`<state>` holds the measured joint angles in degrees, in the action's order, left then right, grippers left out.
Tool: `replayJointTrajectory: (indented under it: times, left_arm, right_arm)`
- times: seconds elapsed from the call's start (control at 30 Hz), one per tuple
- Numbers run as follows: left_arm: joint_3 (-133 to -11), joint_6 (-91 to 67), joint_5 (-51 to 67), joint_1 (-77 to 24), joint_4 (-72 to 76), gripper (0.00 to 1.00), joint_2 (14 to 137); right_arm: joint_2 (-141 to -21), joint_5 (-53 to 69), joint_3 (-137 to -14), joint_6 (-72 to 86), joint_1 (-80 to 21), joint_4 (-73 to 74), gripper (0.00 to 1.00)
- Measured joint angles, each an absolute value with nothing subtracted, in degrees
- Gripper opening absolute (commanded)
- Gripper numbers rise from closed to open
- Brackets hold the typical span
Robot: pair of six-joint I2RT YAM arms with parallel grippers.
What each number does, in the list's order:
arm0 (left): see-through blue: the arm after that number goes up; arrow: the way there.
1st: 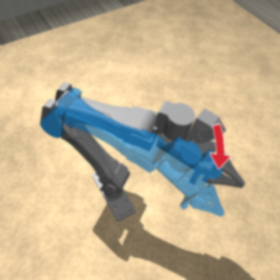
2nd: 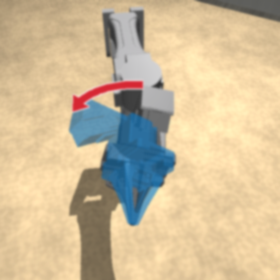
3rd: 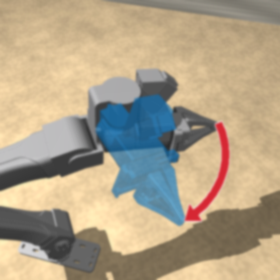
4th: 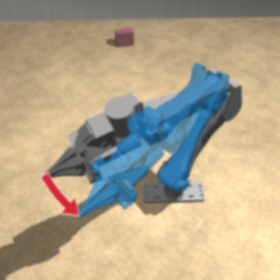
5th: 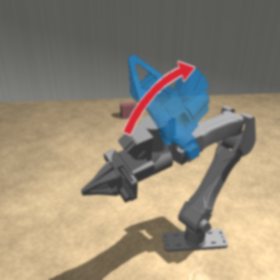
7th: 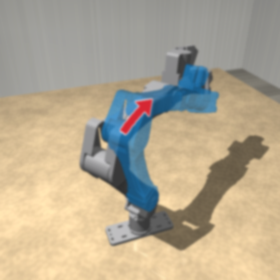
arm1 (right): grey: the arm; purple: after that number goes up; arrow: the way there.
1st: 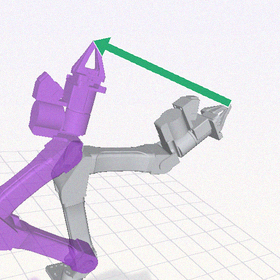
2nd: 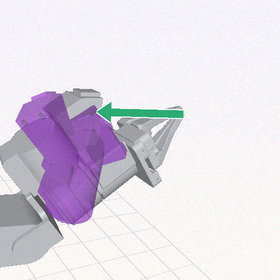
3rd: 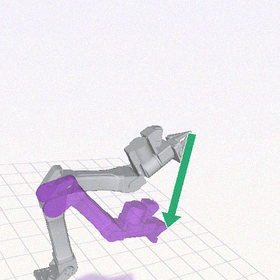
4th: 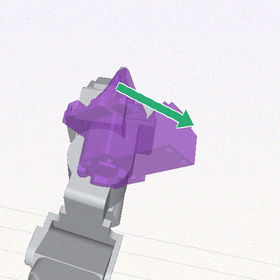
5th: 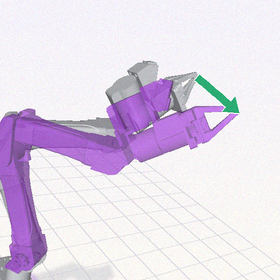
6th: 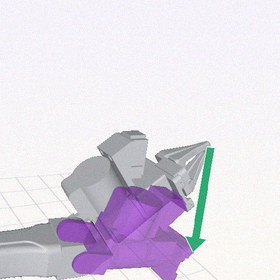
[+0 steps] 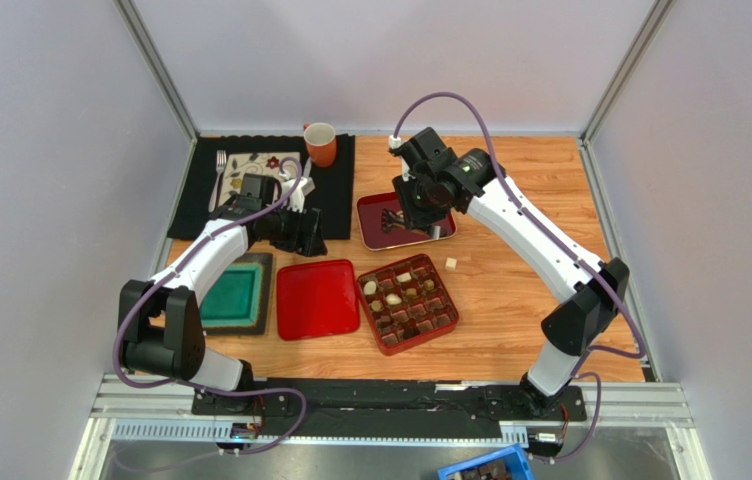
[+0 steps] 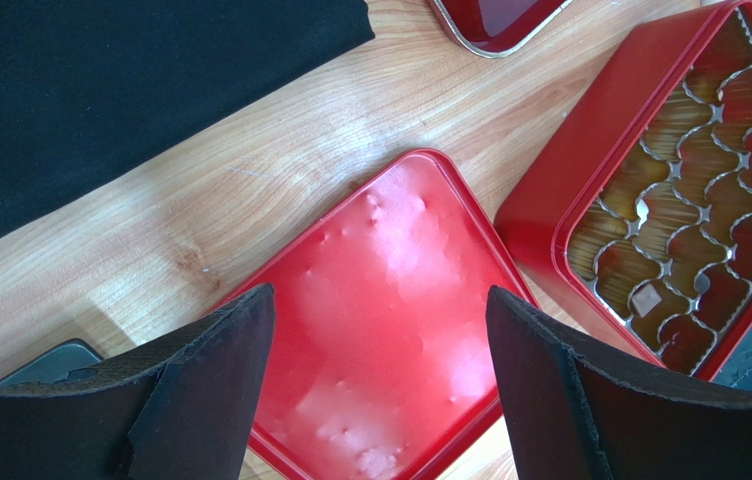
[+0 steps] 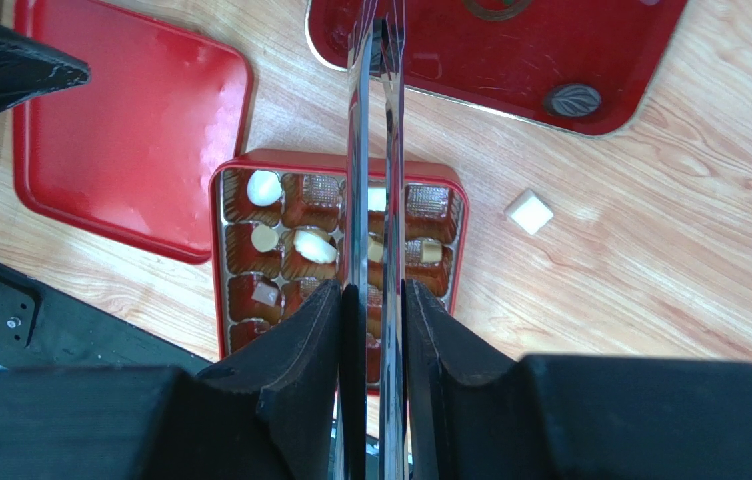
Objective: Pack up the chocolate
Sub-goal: Pick up the fake chocolate from the plate, then place the fake chocolate in the packing box.
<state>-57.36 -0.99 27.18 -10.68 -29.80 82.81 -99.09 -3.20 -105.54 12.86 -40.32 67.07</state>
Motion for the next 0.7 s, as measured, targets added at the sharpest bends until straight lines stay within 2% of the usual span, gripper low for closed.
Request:
replayJointTrajectory:
  times: [0.37, 0.7]
  left_arm:
    - [-57.4, -1.0, 27.1, -10.7, -29.8, 0.86, 82.8]
    - [-57.4, -1.0, 27.1, -10.7, -29.8, 0.85, 82.8]
  right_arm:
    - [-95.5, -3.4, -102.5, 13.8, -40.3, 68.4, 0.29]
    - [-77.3, 1.8, -88.3, 16.7, -40.3, 73.8, 0.30]
